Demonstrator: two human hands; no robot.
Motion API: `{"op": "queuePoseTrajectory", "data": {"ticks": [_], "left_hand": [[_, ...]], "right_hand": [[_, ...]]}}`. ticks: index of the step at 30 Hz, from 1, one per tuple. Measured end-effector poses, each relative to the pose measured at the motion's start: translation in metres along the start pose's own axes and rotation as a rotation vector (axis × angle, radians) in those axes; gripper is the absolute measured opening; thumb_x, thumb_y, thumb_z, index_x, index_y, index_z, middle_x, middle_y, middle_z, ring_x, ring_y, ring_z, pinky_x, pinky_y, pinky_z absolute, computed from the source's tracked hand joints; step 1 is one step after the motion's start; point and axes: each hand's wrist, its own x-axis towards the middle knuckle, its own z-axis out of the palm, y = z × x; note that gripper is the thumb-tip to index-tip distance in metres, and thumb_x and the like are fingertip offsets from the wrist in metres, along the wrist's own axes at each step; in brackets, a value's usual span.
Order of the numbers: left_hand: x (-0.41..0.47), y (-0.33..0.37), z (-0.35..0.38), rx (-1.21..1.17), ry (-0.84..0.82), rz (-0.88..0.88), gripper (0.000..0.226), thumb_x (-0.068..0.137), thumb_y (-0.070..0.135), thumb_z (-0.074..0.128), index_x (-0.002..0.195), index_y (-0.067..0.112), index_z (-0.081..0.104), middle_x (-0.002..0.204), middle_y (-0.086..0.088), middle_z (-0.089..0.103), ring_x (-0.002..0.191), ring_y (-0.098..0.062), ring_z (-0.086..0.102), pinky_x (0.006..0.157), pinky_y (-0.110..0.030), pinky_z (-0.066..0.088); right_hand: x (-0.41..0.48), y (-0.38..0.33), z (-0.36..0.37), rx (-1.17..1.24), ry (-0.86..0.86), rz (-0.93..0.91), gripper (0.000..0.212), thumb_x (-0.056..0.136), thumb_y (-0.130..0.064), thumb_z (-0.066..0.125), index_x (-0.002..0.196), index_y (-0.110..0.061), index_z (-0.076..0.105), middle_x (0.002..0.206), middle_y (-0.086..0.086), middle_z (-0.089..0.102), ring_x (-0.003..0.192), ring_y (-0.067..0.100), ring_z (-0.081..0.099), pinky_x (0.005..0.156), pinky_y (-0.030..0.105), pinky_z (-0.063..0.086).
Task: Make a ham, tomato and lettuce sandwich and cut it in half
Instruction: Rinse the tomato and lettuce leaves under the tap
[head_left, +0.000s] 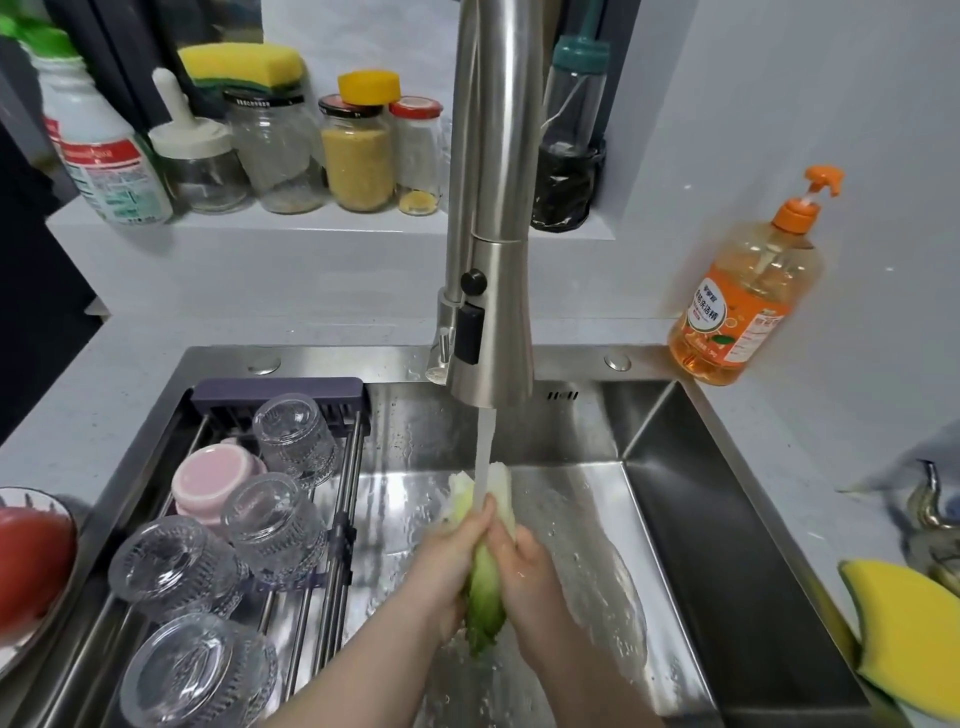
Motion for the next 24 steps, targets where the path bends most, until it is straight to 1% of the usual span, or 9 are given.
{"op": "queuePoseTrajectory", "data": {"ticks": [4, 8, 11, 13, 17, 19, 21, 22, 24], "left_hand": [[-0.003, -0.002, -0.004, -0.023, 0.046, 0.015, 0.078, 0.050, 0.039, 0.074, 0.113, -0.003, 0.054, 0.110, -0.021, 0.064, 0.104, -0.033, 0.060, 0.091, -0.046, 0.048], [-0.003, 0.001, -0.014, 0.033, 0.037, 0.021, 0.070, 0.048, 0.039, 0.073, 0.102, -0.003, 0.062, 0.084, -0.016, 0.072, 0.078, -0.029, 0.069, 0.073, -0.039, 0.054], [-0.005, 0.006, -0.020, 0.151, 0.006, 0.022, 0.066, 0.053, 0.046, 0.070, 0.097, -0.002, 0.063, 0.078, -0.014, 0.073, 0.070, -0.026, 0.070, 0.066, -0.032, 0.056], [-0.008, 0.006, -0.021, 0.206, -0.024, 0.040, 0.056, 0.058, 0.045, 0.066, 0.093, 0.001, 0.064, 0.079, -0.014, 0.073, 0.071, -0.026, 0.070, 0.063, -0.030, 0.057], [-0.012, 0.002, -0.023, 0.176, -0.006, 0.057, 0.036, 0.073, 0.037, 0.062, 0.085, 0.003, 0.066, 0.076, -0.015, 0.073, 0.068, -0.025, 0.070, 0.057, -0.028, 0.057], [-0.011, 0.003, -0.024, 0.102, 0.051, 0.046, 0.036, 0.077, 0.034, 0.061, 0.090, 0.000, 0.064, 0.078, -0.017, 0.072, 0.071, -0.029, 0.070, 0.058, -0.031, 0.057], [-0.008, 0.007, -0.023, 0.021, 0.144, 0.043, 0.044, 0.079, 0.035, 0.061, 0.103, -0.002, 0.060, 0.093, -0.021, 0.070, 0.085, -0.033, 0.068, 0.075, -0.040, 0.056], [-0.006, 0.009, -0.022, -0.010, 0.185, 0.043, 0.047, 0.080, 0.036, 0.061, 0.108, -0.002, 0.058, 0.100, -0.021, 0.067, 0.092, -0.034, 0.065, 0.082, -0.044, 0.053], [-0.005, 0.014, -0.019, -0.058, 0.204, 0.048, 0.043, 0.082, 0.036, 0.060, 0.105, 0.000, 0.059, 0.095, -0.016, 0.068, 0.088, -0.030, 0.065, 0.077, -0.039, 0.053]], "right_hand": [[-0.002, -0.004, -0.004, -0.269, 0.046, -0.089, 0.042, 0.096, -0.036, 0.035, 0.075, -0.010, 0.060, 0.072, 0.006, 0.058, 0.074, 0.021, 0.056, 0.067, 0.029, 0.041], [-0.001, -0.007, 0.000, -0.350, 0.255, -0.176, 0.024, 0.092, -0.033, 0.045, 0.084, -0.013, 0.054, 0.090, 0.001, 0.051, 0.091, 0.018, 0.049, 0.081, 0.028, 0.041], [0.005, -0.020, 0.002, -0.035, 0.058, -0.067, 0.017, 0.092, -0.028, 0.047, 0.100, -0.015, 0.055, 0.100, 0.001, 0.057, 0.090, 0.014, 0.056, 0.078, 0.014, 0.044], [0.009, -0.027, 0.003, 0.196, -0.142, 0.067, 0.021, 0.094, -0.027, 0.047, 0.101, -0.013, 0.061, 0.092, 0.006, 0.068, 0.084, 0.021, 0.065, 0.077, 0.027, 0.053], [0.015, -0.035, 0.005, 0.234, -0.059, 0.194, 0.033, 0.092, -0.033, 0.049, 0.072, -0.013, 0.065, 0.059, 0.004, 0.069, 0.061, 0.022, 0.067, 0.059, 0.031, 0.053], [0.017, -0.035, 0.011, 0.161, -0.036, 0.198, 0.035, 0.092, -0.041, 0.044, 0.087, -0.013, 0.066, 0.081, 0.010, 0.070, 0.080, 0.028, 0.067, 0.077, 0.040, 0.055], [0.011, -0.031, 0.020, 0.042, -0.082, 0.098, 0.035, 0.093, -0.042, 0.042, 0.115, -0.019, 0.054, 0.112, 0.009, 0.062, 0.102, 0.027, 0.060, 0.094, 0.046, 0.047], [0.004, -0.026, 0.025, 0.002, -0.110, 0.047, 0.035, 0.093, -0.040, 0.042, 0.121, -0.022, 0.048, 0.118, 0.006, 0.059, 0.106, 0.025, 0.058, 0.097, 0.046, 0.045], [-0.007, -0.019, 0.032, -0.008, -0.090, -0.035, 0.034, 0.094, -0.034, 0.042, 0.126, -0.022, 0.043, 0.114, 0.002, 0.060, 0.103, 0.019, 0.059, 0.093, 0.039, 0.048]]}}
